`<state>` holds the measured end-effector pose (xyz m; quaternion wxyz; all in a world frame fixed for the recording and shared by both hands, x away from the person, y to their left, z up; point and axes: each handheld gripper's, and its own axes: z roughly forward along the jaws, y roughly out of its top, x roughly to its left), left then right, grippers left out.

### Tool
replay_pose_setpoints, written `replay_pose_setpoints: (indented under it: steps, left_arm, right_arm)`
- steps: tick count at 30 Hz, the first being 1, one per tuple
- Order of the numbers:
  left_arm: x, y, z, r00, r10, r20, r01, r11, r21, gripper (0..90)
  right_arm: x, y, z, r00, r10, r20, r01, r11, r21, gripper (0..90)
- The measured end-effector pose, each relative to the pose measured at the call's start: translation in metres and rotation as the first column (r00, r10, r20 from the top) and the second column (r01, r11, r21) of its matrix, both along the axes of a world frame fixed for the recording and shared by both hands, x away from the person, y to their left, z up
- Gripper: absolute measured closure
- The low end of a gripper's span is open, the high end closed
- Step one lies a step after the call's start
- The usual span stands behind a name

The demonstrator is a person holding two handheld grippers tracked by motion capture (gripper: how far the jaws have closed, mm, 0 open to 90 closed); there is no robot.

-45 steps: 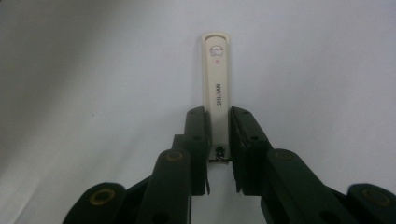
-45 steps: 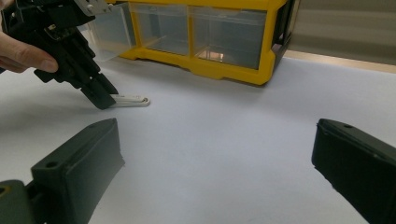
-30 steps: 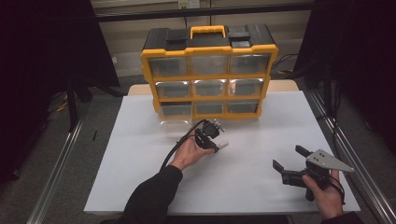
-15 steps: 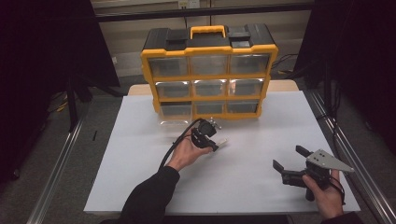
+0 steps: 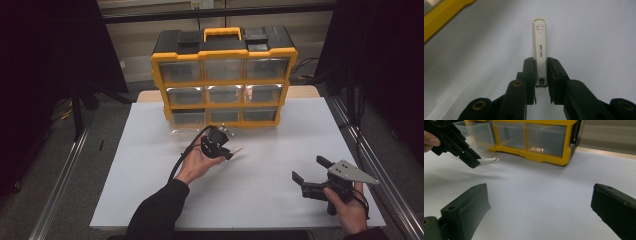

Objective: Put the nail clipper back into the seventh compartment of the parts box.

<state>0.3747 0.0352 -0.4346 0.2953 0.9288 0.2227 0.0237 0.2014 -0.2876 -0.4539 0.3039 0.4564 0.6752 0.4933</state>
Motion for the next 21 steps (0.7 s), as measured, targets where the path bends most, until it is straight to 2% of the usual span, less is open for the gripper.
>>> replay_pose_setpoints:
  steps: [2, 5, 6, 7, 10, 11, 12, 13, 17, 18, 19, 21]
  left_arm:
    - [-0.001, 0.002, 0.001, 0.9999, -0.001, 0.014, 0.001, 1.0, -0.002, 77.9]
    - [-0.002, 0.004, 0.002, 0.9999, 0.011, 0.011, -0.011, 0.9993, -0.036, 77.9]
    - [-0.002, 0.006, 0.003, 0.9999, 0.009, 0.012, -0.009, 0.9995, -0.032, 77.9]
    - [-0.002, 0.007, 0.003, 0.9998, 0.002, 0.02, -0.001, 0.9988, -0.049, 77.9]
    - [-0.003, 0.01, 0.004, 0.9999, 0.005, 0.009, -0.005, 0.9985, -0.055, 77.9]
    - [-0.002, 0.011, 0.005, 0.9998, -0.016, 0.008, 0.017, 0.999, -0.042, 77.9]
    - [-0.005, 0.01, 0.004, 0.9999, 0.015, 0.005, -0.014, 0.9972, -0.073, 77.9]
    - [-0.006, 0.011, 0.005, 0.9999, 0.016, -0.004, -0.016, 0.9974, -0.07, 77.9]
    - [-0.006, 0.014, 0.008, 0.9999, -0.005, 0.014, 0.006, 0.9971, -0.076, 77.9]
    - [-0.008, 0.014, 0.008, 0.9999, 0.004, 0.016, -0.002, 0.996, -0.09, 77.9]
    - [-0.007, 0.016, 0.01, 0.9995, -0.024, 0.018, 0.025, 0.9972, -0.07, 77.9]
    - [-0.008, 0.018, 0.012, 0.9994, -0.024, 0.026, 0.026, 0.9968, -0.076, 77.9]
  right_arm:
    - [0.0, 0.0, 0.0, 1.0, 0.0, 0.0, 0.0, 1.0, 0.0, 1.4]
    - [0.0, 0.0, 0.0, 1.0, 0.0, 0.0, 0.0, 1.0, 0.0, 1.3]
    - [0.0, 0.0, 0.0, 1.0, 0.0, 0.0, 0.0, 1.0, 0.0, 1.4]
    - [0.0, 0.0, 0.0, 1.0, 0.0, -0.001, 0.0, 1.0, 0.001, 1.4]
    - [0.0, 0.0, 0.0, 1.0, 0.001, -0.001, -0.001, 1.0, 0.002, 1.4]
    - [0.0, 0.0, 0.0, 1.0, -0.002, -0.002, 0.002, 1.0, 0.002, 1.4]
    - [0.0, 0.0, 0.0, 1.0, -0.002, -0.002, 0.002, 1.0, 0.002, 1.4]
    - [0.0, 0.0, 0.0, 1.0, -0.002, -0.002, 0.002, 1.0, 0.002, 1.4]
    - [0.0, 0.001, 0.0, 1.0, -0.002, -0.002, 0.002, 1.0, 0.002, 1.4]
    - [0.0, 0.001, 0.0, 1.0, -0.002, -0.001, 0.002, 1.0, 0.002, 1.4]
    - [0.0, 0.001, 0.0, 1.0, -0.002, -0.001, 0.002, 1.0, 0.002, 1.4]
    - [0.0, 0.0, 0.0, 1.0, -0.003, -0.002, 0.003, 1.0, 0.002, 1.4]
